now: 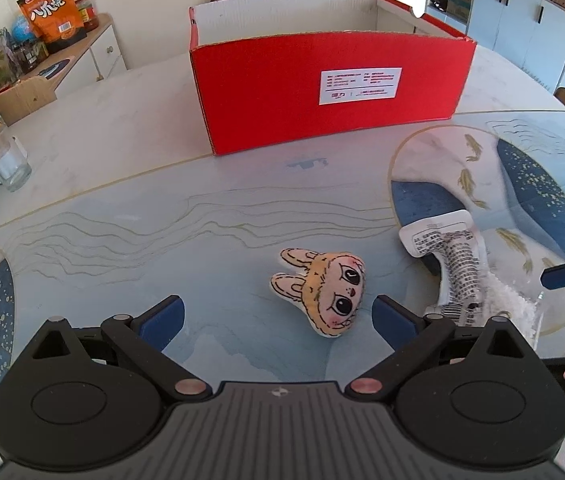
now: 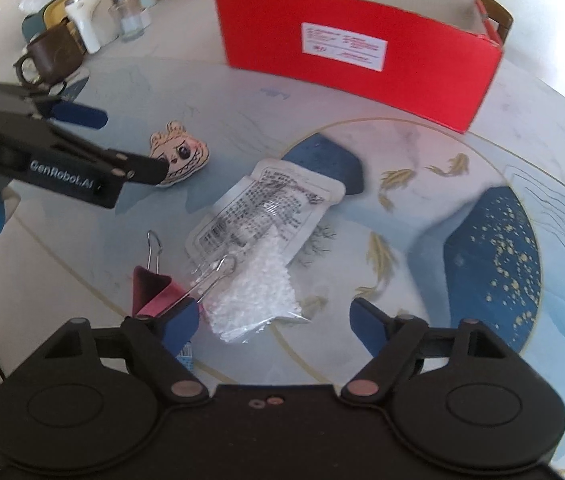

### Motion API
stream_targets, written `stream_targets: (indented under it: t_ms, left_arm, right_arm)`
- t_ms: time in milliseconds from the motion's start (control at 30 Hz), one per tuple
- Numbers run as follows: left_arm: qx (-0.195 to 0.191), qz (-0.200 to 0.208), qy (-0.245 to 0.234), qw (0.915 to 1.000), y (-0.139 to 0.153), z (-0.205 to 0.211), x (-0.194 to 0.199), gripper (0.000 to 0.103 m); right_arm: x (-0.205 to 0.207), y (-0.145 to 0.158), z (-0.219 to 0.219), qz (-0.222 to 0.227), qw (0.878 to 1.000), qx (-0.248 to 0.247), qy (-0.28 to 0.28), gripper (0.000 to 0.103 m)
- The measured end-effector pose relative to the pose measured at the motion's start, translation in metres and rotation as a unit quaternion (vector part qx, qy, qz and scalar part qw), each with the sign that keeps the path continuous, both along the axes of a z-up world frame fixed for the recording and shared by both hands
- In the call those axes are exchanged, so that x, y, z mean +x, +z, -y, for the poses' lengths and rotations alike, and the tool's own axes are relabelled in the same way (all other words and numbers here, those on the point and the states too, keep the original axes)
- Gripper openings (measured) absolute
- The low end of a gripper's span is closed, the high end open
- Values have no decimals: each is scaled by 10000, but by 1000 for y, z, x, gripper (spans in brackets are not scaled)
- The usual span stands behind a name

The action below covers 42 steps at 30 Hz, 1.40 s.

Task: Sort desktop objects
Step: 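Move left gripper to the rabbit-head plush while right gripper approaches the clear bead bag, then close left gripper on the rabbit-head plush while right gripper closes on the bead bag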

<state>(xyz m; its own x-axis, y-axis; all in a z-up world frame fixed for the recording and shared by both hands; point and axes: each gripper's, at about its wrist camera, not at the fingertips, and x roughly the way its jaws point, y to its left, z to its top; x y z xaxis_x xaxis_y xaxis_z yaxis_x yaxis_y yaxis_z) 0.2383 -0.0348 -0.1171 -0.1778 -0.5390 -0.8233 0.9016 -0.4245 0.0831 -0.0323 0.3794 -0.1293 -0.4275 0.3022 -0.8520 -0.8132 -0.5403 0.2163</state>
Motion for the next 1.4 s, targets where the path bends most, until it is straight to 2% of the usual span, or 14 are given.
stream_targets:
  t_ms: [167, 300, 367, 433, 600, 900, 1100, 1400]
  left_arm:
    - [24, -31, -6, 10000, -3, 3, -3, 100]
    - [61, -41, -34, 10000, -5, 5, -6, 93]
    - [80, -17, -69, 9999, -6, 5, -8, 89]
    - [107, 24, -125, 9999, -8, 7, -11, 82]
    - [76, 130, -275, 9995, -11, 8, -18, 78]
    - [84, 219, -533, 9983, -16, 5, -26, 54]
    - [106, 187, -552, 9982, -15, 5, -26, 51]
    - [165, 108, -468, 9987, -15, 5, -17, 49]
  right_arm:
    - [-6, -2, -3, 7, 9999, -6, 102, 77]
    - [-11, -4, -5, 71, 9998, -43, 180, 70]
    - [-14, -5, -4, 113, 9996, -62, 244, 63]
    - [-18, -6, -2, 168, 9993, -34, 345, 63]
    - [-25, -5, 1, 280, 9985, 79, 455, 60]
    - [-27, -2, 3, 397, 9983, 60, 429, 52]
    - [-21, 0, 5, 362, 9986, -24, 381, 42]
    - [3, -1, 7, 406, 9991, -129, 65, 32]
